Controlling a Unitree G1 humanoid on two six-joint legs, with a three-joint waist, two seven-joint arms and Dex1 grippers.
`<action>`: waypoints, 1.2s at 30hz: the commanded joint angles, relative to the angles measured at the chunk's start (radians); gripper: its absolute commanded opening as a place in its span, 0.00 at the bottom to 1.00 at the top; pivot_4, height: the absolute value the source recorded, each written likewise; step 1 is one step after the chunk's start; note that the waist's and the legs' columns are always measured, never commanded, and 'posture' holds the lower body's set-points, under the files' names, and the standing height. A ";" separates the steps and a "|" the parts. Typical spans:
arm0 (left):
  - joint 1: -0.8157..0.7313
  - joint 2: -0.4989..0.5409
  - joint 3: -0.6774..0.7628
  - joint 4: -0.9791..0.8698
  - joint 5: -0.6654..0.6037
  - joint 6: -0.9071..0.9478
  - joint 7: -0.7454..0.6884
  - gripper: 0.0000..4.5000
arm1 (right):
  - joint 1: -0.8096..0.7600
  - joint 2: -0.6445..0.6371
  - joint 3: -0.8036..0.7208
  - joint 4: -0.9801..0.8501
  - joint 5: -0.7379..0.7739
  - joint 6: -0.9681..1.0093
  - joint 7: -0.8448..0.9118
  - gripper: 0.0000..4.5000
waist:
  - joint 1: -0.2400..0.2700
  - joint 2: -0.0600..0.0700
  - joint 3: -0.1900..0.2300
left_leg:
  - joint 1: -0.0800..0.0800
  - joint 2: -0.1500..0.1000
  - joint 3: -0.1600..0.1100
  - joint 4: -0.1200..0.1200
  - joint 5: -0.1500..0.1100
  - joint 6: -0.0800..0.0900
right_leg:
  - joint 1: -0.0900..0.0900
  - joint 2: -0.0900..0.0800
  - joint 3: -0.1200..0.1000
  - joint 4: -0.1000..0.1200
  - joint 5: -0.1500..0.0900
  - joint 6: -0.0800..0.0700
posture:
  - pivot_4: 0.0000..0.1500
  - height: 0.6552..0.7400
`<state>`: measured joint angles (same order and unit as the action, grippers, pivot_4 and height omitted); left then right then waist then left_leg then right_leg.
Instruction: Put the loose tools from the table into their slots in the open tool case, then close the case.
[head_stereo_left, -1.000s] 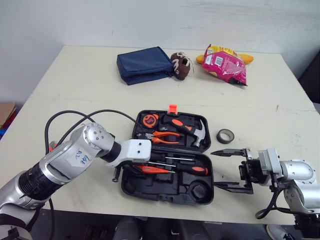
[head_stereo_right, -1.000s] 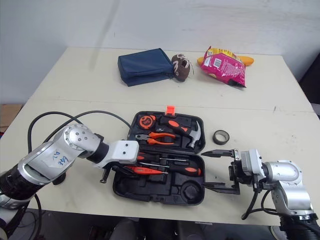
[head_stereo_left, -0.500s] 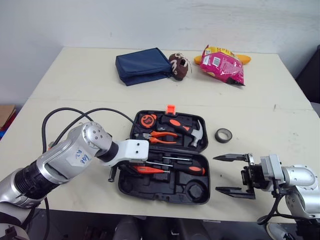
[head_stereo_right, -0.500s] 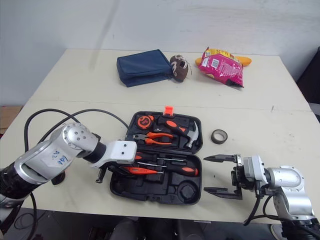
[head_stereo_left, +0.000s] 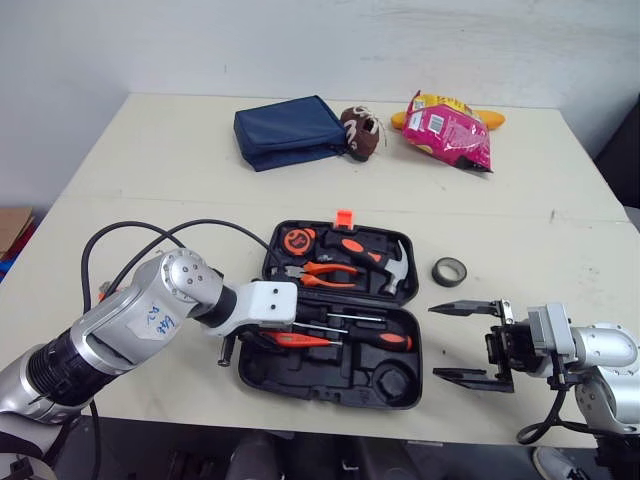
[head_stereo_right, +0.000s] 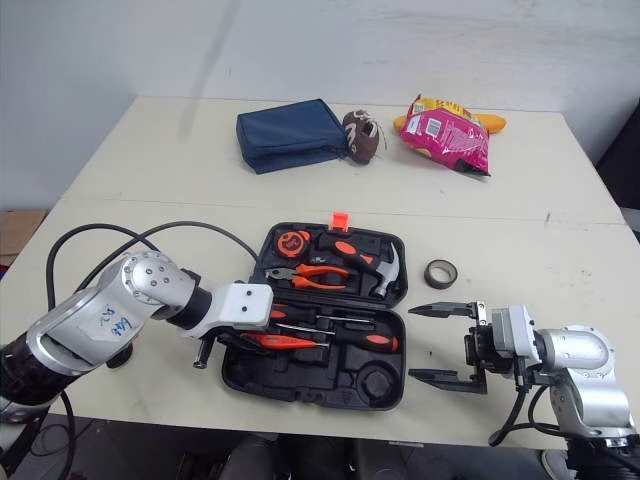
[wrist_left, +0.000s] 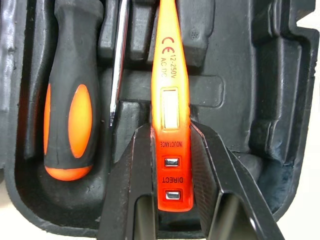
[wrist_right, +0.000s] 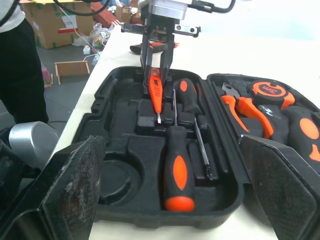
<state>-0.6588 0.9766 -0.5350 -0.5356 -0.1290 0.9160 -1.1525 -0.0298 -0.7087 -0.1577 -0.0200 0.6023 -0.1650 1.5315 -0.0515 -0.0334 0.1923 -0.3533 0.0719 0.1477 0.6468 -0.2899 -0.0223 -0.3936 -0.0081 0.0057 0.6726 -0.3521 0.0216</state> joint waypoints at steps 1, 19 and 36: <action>0.006 0.007 0.015 -0.007 0.014 -0.002 0.012 0.47 | -0.008 0.008 0.000 0.009 0.006 -0.023 0.025 1.00 | -0.001 0.000 0.000 | 0.000 0.000 0.000 0.000 0.000 0.000 | 0.000 0.000 0.000 0.000 0.000 0.000 | 1.00 1.00; 0.140 -0.098 0.378 0.025 -0.214 -0.204 0.014 0.35 | -0.024 0.000 0.012 -0.025 0.010 0.020 -0.003 1.00 | 0.000 0.000 0.000 | 0.000 0.000 0.000 0.001 0.000 0.000 | 0.000 0.000 0.000 0.001 0.000 0.000 | 1.00 1.00; 0.428 -0.267 0.340 0.202 -0.129 -0.495 0.133 0.02 | -0.015 -0.024 -0.002 -0.116 0.021 0.082 -0.069 1.00 | -0.002 0.001 -0.001 | 0.000 0.000 0.000 0.000 -0.001 0.001 | 0.000 -0.001 -0.001 0.000 0.000 0.001 | 1.00 1.00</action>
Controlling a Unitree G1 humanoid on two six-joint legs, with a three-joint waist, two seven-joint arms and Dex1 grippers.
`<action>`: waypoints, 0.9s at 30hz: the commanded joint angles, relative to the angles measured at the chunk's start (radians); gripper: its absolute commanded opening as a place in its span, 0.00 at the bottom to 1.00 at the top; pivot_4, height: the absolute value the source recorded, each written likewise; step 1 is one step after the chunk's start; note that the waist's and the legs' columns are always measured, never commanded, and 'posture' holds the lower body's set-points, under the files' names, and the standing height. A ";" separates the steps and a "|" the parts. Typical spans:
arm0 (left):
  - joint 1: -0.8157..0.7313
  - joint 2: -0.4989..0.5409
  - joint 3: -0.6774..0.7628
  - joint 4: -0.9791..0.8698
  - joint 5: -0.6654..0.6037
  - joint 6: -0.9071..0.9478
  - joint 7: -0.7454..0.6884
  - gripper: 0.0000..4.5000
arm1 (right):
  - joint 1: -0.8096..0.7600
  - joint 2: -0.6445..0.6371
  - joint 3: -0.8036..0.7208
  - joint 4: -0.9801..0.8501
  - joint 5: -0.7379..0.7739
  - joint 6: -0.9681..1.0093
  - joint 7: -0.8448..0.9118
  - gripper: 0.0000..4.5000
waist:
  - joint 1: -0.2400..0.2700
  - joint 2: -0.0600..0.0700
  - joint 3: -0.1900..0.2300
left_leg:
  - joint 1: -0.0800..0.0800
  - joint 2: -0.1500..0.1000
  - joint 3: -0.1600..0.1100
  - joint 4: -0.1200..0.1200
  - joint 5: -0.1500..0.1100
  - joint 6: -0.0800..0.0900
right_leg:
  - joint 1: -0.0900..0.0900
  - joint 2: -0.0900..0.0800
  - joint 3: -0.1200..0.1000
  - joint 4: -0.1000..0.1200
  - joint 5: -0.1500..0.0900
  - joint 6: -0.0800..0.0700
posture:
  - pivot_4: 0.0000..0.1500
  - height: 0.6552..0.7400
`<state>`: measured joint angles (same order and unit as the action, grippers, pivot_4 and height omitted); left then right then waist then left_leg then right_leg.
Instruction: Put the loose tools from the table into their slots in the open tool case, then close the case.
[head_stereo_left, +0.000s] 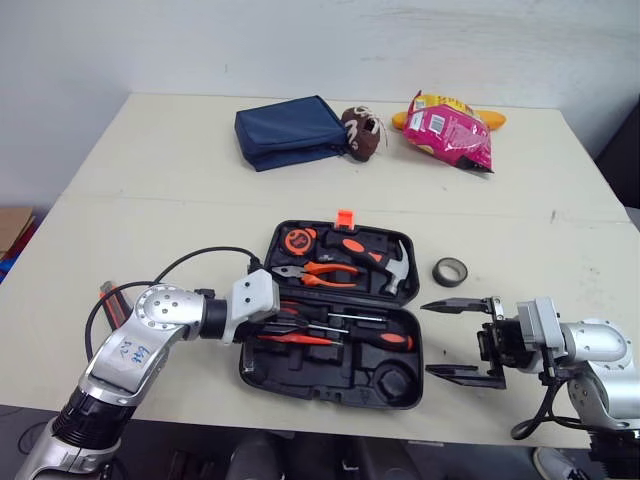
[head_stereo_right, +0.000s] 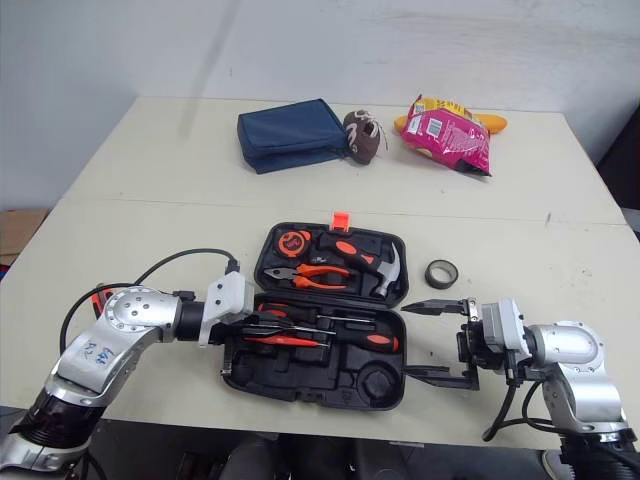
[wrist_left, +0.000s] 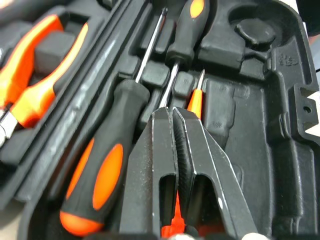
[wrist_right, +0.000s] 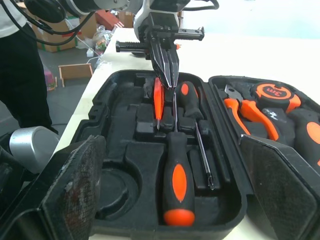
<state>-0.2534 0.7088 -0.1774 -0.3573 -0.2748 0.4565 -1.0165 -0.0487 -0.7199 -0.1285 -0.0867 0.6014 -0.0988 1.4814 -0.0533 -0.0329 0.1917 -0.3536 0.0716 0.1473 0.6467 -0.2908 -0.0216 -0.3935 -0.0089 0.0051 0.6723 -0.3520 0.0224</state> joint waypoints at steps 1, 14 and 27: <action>0.024 -0.002 -0.018 0.033 0.017 -0.038 -0.002 0.02 | 0.003 -0.013 -0.032 -0.050 0.022 0.019 -0.021 1.00 | 0.000 0.000 0.000 | 0.000 0.000 0.000 0.000 0.000 0.000 | 0.000 0.000 0.000 0.000 0.000 0.000 | 1.00 1.00; 0.033 0.035 -0.096 0.099 0.096 -0.042 -0.003 0.02 | -0.001 -0.007 -0.029 -0.047 0.013 0.021 -0.041 1.00 | 0.001 0.000 -0.001 | 0.001 0.000 0.000 0.000 -0.001 0.001 | 0.001 0.000 0.000 0.000 0.000 0.000 | 1.00 1.00; 0.056 -0.010 -0.005 0.063 0.014 -0.070 0.039 0.02 | -0.017 -0.005 -0.038 0.006 0.003 -0.012 -0.035 1.00 | -0.002 0.003 -0.007 | 0.002 0.000 0.000 -0.001 -0.002 0.002 | 0.002 0.000 0.000 0.000 0.000 0.000 | 1.00 1.00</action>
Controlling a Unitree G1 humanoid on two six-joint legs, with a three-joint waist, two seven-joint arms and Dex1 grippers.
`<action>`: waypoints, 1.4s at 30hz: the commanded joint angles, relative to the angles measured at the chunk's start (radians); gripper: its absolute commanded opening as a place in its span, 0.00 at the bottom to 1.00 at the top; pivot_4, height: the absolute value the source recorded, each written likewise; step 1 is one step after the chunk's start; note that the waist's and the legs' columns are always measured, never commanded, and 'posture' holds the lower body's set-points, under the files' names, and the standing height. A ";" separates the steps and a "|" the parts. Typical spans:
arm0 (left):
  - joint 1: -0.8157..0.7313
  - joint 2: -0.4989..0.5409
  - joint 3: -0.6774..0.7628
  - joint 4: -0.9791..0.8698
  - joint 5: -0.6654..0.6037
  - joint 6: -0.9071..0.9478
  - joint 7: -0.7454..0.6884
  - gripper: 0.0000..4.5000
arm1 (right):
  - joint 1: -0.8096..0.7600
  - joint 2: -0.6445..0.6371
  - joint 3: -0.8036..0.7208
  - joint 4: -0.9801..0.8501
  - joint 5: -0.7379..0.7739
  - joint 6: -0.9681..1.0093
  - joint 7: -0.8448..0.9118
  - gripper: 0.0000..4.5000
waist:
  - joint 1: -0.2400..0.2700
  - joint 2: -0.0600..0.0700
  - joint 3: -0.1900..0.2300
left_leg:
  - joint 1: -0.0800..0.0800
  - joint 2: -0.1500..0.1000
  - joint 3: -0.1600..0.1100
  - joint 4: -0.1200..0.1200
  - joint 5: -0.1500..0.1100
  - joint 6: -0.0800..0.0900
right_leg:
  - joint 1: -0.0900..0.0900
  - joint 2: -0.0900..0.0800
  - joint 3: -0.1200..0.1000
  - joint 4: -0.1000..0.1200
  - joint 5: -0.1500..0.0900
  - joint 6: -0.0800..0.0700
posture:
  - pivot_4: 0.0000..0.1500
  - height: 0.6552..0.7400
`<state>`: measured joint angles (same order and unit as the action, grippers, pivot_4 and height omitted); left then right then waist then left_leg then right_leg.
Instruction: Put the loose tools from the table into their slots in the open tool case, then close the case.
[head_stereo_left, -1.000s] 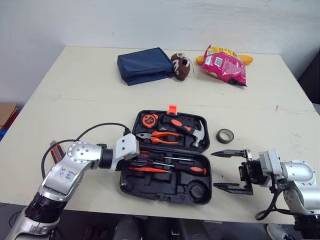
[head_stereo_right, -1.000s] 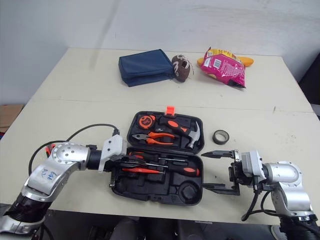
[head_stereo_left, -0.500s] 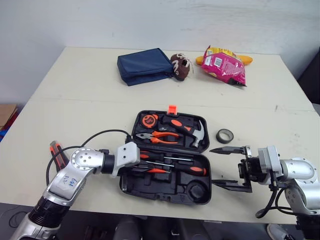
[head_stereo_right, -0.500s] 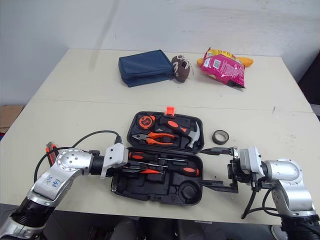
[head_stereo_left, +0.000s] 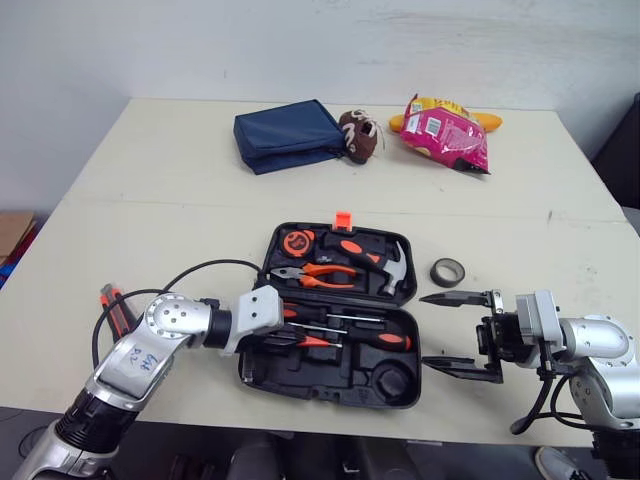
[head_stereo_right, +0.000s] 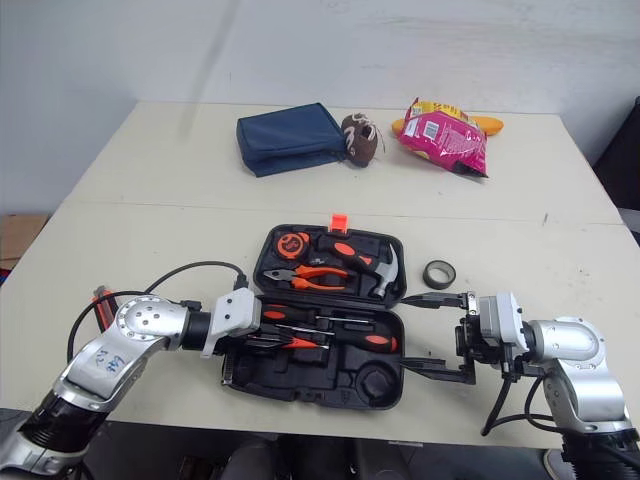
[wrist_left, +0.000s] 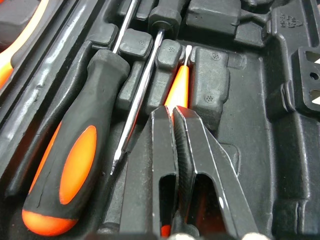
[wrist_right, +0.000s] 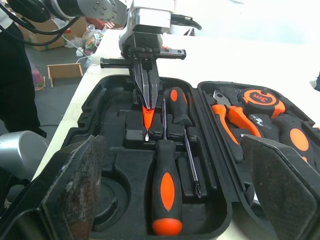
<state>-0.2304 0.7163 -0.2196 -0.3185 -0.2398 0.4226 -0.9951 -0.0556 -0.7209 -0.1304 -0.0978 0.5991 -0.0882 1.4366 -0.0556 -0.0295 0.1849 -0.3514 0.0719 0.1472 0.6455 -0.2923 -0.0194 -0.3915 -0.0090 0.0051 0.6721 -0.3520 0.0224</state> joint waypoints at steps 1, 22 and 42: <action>0.042 -0.023 0.076 0.014 -0.043 -0.064 0.016 0.02 | -0.013 -0.010 -0.046 0.034 0.004 -0.032 0.014 1.00 | 0.001 -0.001 0.000 | 0.000 0.000 0.000 0.000 0.000 0.000 | 0.000 0.000 0.000 0.000 0.000 0.000 | 1.00 1.00; 0.590 0.060 1.226 0.440 -0.187 -0.296 0.141 1.00 | -0.001 -0.272 -0.459 0.876 -0.149 -0.510 -0.022 1.00 | -0.010 -0.003 0.004 | -0.002 0.000 0.003 -0.004 -0.007 0.007 | 0.000 -0.003 -0.001 -0.012 0.000 0.000 | 1.00 1.00; 0.705 -0.033 1.283 0.119 -0.392 0.058 0.411 1.00 | -0.218 -0.098 -0.230 0.629 -0.073 -0.342 0.018 1.00 | -0.034 -0.006 0.004 | -0.001 0.002 0.003 -0.012 -0.008 0.002 | -0.002 -0.003 -0.004 -0.012 0.000 -0.004 | 1.00 1.00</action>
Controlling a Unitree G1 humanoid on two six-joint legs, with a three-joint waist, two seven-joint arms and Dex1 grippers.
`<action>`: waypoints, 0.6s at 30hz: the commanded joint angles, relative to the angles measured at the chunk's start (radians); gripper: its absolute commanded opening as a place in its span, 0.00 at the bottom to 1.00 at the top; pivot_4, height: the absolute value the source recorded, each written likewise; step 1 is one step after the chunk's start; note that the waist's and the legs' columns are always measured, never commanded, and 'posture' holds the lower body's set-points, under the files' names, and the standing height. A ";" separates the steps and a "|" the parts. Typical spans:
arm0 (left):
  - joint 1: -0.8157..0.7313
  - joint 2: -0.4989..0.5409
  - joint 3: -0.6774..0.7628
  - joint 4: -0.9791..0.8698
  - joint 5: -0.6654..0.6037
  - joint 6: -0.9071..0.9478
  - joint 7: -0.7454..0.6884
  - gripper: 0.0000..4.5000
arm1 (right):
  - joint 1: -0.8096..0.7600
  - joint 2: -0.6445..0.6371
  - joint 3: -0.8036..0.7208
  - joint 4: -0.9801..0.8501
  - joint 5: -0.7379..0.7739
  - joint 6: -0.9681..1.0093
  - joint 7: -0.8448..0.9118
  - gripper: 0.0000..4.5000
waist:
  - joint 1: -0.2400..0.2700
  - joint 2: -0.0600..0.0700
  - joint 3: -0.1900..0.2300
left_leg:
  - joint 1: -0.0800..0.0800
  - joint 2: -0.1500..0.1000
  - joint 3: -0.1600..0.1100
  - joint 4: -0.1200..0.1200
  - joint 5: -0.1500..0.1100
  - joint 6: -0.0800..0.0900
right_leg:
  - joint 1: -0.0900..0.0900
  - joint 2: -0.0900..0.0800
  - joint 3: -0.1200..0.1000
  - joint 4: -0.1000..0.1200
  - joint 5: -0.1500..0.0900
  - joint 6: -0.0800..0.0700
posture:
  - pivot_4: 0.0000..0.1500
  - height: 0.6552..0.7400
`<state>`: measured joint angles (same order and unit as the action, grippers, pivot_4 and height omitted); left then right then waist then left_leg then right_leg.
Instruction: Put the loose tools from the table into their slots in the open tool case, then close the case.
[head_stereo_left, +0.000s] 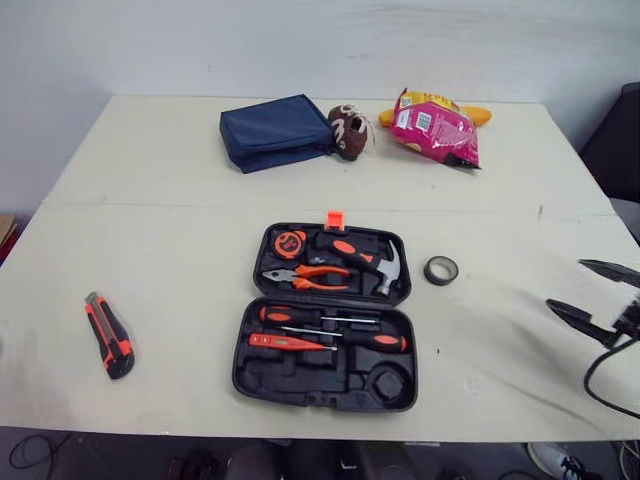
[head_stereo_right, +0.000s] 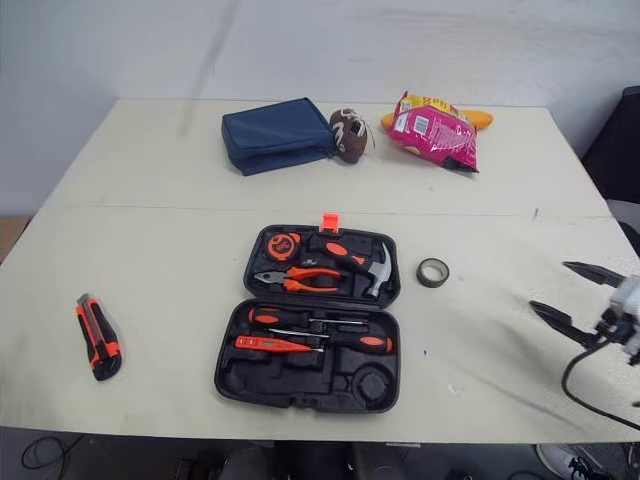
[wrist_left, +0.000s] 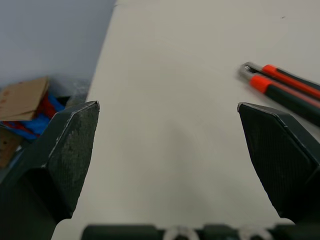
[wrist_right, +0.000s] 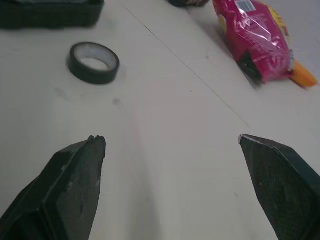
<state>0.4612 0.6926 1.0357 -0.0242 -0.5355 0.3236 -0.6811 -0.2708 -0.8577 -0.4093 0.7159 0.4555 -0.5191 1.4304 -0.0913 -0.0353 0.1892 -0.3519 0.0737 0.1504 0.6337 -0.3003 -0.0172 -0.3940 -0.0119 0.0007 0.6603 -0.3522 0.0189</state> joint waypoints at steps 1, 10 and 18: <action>0.014 -0.020 0.033 -0.231 -0.118 0.205 0.129 1.00 | 0.000 0.059 0.069 -0.235 0.082 0.106 0.036 1.00 | 0.005 0.000 0.000 | 0.000 0.000 -0.001 0.000 0.000 -0.001 | 0.000 0.001 0.000 0.000 0.000 0.000 | 1.00 1.00; 0.009 -0.056 0.032 -0.701 -0.364 0.794 0.557 1.00 | -0.101 0.227 0.214 -0.516 0.182 0.292 0.044 1.00 | 0.008 -0.001 0.001 | 0.000 0.000 -0.002 0.001 0.001 -0.001 | 0.001 0.001 0.000 0.000 0.000 0.001 | 1.00 1.00; -0.193 -0.241 0.025 -0.839 -0.567 1.119 1.048 1.00 | -0.142 0.290 0.286 -0.596 0.226 0.331 0.156 1.00 | 0.013 -0.001 0.001 | 0.000 -0.002 -0.003 0.002 0.006 -0.006 | 0.001 0.001 0.001 0.001 0.000 0.001 | 1.00 1.00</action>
<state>0.2946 0.4615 1.0604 -0.8326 -1.0938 1.4063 0.2836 -0.3956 -0.5747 -0.1329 0.1609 0.6519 -0.1907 1.5382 -0.0779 -0.0359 0.1900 -0.3522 0.0719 0.1468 0.6362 -0.2941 -0.0233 -0.3922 -0.0106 0.0014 0.6616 -0.3518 0.0203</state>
